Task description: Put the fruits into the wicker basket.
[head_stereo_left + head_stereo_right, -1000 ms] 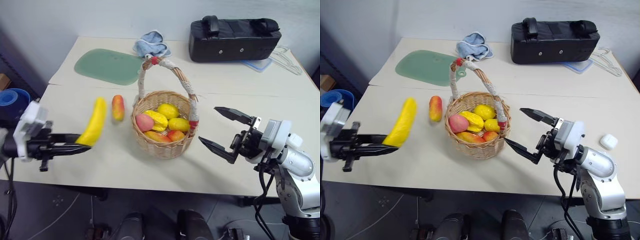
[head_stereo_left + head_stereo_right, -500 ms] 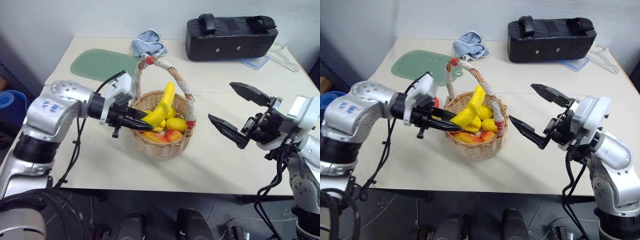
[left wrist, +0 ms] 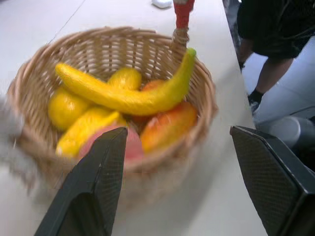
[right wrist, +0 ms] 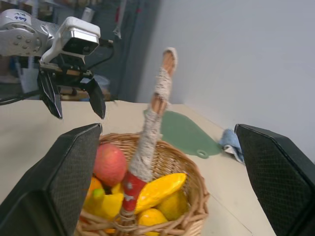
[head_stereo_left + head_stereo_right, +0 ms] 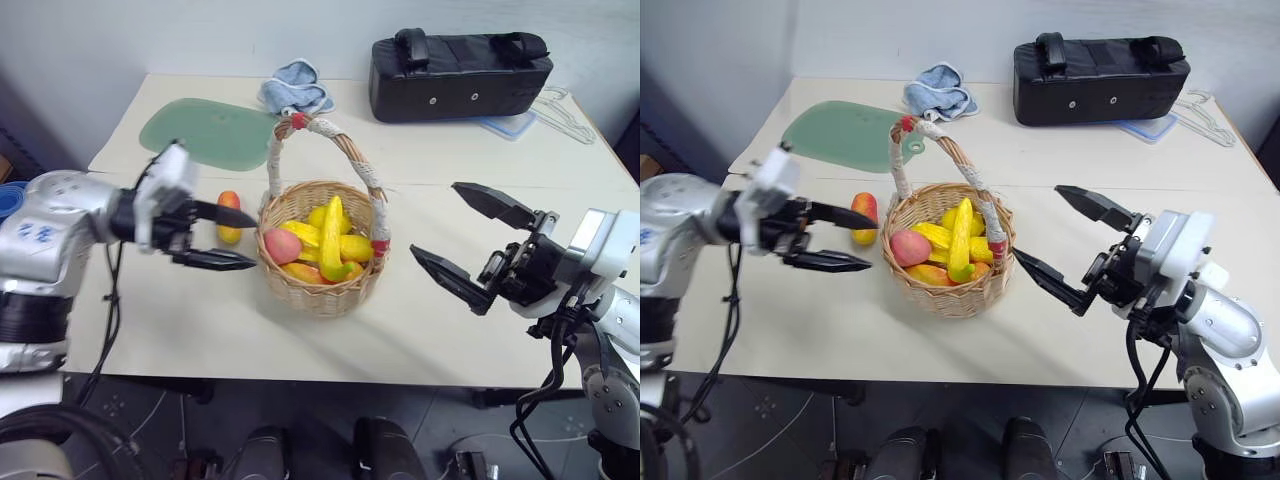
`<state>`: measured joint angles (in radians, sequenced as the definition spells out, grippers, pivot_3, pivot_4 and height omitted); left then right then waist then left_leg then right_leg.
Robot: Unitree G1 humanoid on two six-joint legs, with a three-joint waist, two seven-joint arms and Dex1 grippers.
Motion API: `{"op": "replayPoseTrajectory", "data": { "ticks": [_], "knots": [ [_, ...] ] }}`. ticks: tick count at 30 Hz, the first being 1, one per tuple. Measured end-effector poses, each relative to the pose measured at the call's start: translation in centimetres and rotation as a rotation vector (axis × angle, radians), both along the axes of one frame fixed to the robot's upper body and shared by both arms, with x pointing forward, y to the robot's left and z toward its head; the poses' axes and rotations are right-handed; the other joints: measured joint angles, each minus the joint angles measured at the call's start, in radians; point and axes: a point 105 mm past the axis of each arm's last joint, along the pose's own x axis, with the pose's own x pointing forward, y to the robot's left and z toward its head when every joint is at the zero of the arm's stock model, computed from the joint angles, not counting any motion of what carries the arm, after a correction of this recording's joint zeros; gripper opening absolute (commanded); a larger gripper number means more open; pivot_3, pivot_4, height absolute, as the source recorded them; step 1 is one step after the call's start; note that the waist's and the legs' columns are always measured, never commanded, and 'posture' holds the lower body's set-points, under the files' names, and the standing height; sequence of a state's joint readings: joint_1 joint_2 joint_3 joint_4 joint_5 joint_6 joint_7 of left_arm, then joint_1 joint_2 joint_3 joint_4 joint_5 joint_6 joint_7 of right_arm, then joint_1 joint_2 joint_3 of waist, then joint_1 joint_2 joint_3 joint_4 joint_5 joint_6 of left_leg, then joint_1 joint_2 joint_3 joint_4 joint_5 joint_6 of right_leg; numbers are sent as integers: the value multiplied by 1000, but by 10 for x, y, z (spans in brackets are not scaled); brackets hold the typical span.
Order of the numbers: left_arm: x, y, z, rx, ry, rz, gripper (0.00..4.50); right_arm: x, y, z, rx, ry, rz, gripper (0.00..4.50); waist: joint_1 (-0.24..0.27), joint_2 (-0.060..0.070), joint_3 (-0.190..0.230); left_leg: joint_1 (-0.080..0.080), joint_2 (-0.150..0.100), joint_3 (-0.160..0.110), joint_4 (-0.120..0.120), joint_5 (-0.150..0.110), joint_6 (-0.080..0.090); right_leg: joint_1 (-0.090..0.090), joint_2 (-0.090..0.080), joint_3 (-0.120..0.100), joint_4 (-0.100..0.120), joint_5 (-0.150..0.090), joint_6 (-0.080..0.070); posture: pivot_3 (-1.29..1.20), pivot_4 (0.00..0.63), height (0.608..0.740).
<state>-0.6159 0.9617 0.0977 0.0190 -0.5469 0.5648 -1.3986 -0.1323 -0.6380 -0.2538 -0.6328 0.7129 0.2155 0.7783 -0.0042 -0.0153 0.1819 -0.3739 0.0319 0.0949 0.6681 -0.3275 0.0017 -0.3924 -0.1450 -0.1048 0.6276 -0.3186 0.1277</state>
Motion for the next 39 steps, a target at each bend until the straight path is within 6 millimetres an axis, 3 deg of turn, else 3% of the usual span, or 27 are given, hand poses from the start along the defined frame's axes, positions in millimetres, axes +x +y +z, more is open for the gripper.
{"op": "replayPoseTrajectory", "data": {
  "ticks": [3, 7, 8, 10, 11, 13, 16, 18, 20, 23, 26, 31, 34, 39],
  "knots": [
    [-6, 46, -16, -88, 26, 219, 3506, -3, 8, -4, -26, -4, 86, 4500, 0, 0, 0, 1, 1, 0, 0, 0, 1, 0, 0, 0, 1, 0, 0, 0, 150, 740],
    [-2, 121, -32, -205, -4, 637, 4353, -6, 21, 5, -5, 0, 181, 4500, 1, -1, 1, 2, 3, -1, 0, 0, 1, 0, -3, -1, 1, 0, 0, 0, 150, 740],
    [-8, 150, -45, -213, 17, 785, 4470, -6, 22, 9, -1, -5, 192, 4500, -3, -1, 1, 3, 3, 1, -1, -1, 1, 0, -4, -1, 1, 0, 0, 0, 150, 740],
    [-25, 190, -75, -193, 94, 994, 4470, -4, 20, 17, -7, -11, 187, 4500, -7, -1, 1, 3, 3, 2, -2, -1, 2, 0, -4, -2, 1, 0, 0, 0, 150, 740],
    [-35, 204, -91, -178, 142, 1071, 4470, -2, 19, 22, -16, -14, 179, 4500, -7, -2, 1, 2, 3, 2, -2, -2, 2, 0, -5, -2, 1, 1, 1, 0, 150, 740],
    [-46, 223, -103, -187, 181, 1186, 4470, 3, 13, 30, -31, -16, 154, 4500, 3, -7, 1, 2, 4, 0, -1, -3, 2, 0, -5, -4, 1, 1, 2, 0, 150, 740],
    [-51, 238, -97, -256, 173, 1279, 4470, 8, 7, 37, -40, -27, 131, 4500, 17, -12, 0, 2, 4, -3, -1, -4, 1, 0, -5, -5, 0, 2, 2, 0, 150, 740],
    [-46, 231, -91, -296, 218, 1262, 4470, 10, 5, 37, -42, -21, 126, 4500, 24, -12, 0, 2, 4, -2, -1, -4, 1, 0, -5, -5, 0, 3, 2, 0, 150, 740],
    [-30, 207, -80, -320, 255, 1174, 4470, 13, 4, 38, -39, -17, 120, 4500, 30, -11, 0, 2, 4, -2, -1, -4, 0, 0, -5, -5, 1, 4, 3, 0, 150, 740],
    [-4, 168, -58, -335, 259, 1034, 4470, 14, 4, 38, -43, -21, 116, 4500, 26, -11, 0, 2, 5, -1, -1, -4, 0, 0, -4, -5, 1, 7, 2, 0, 150, 740],
    [40, 113, -32, -374, 277, 916, 4470, 15, 4, 37, -45, -15, 111, 4500, 31, -10, 1, 0, -1, -1, 0, -2, 1, 1, -4, -6, 1, 11, 5, 0, 150, 740],
    [88, 43, -19, -378, 366, 821, 4470, 17, 4, 34, -28, 19, 93, 4500, 17, -11, 1, 0, -1, 4, 1, -1, 3, -1, -3, -6, -1, 14, 6, 0, 150, 740],
    [112, 25, -31, -325, 411, 886, 4470, 16, 7, 35, -13, 36, 86, 4500, 4, -11, 1, -1, 0, 5, 0, -1, 2, -2, -2, -8, -2, 14, 6, 0, 150, 740],
    [131, 24, -45, -208, 409, 981, 4470, 11, 12, 35, -5, 33, 67, 4500, 4, -11, 1, -1, -1, 9, 0, -1, 2, -3, -2, -10, -2, 14, 6, 0, 150, 740]
  ]
}}
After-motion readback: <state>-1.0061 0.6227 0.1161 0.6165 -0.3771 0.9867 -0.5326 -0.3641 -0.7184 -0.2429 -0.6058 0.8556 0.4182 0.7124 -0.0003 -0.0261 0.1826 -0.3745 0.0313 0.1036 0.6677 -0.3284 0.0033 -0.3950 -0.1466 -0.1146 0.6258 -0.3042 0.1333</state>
